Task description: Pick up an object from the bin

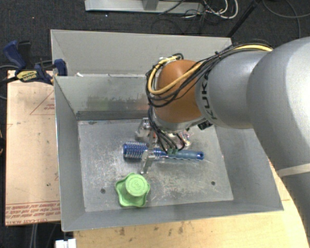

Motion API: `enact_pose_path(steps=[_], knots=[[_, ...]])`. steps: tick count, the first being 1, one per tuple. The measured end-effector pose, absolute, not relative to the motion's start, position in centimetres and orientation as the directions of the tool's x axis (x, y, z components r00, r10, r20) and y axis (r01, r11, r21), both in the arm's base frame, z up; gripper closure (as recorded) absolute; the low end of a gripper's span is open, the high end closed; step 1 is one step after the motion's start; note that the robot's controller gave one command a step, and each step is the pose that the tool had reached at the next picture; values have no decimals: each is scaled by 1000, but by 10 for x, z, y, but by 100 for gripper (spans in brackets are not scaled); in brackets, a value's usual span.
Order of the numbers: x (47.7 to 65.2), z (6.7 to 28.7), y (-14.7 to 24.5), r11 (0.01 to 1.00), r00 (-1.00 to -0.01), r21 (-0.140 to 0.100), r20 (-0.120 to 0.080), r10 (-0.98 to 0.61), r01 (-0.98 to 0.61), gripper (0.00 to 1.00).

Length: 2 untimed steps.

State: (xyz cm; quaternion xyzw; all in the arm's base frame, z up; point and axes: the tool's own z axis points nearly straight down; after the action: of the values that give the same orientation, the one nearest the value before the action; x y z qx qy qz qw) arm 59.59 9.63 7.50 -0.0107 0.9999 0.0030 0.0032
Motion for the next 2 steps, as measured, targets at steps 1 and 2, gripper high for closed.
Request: enact_pose_path(steps=[1, 2], knots=[[584, 102, 108, 1000, -1000, 3, -4, -20, -20, 0], [583, 117, 91, 999, -999, 1, -3, 54, 54, 0]])
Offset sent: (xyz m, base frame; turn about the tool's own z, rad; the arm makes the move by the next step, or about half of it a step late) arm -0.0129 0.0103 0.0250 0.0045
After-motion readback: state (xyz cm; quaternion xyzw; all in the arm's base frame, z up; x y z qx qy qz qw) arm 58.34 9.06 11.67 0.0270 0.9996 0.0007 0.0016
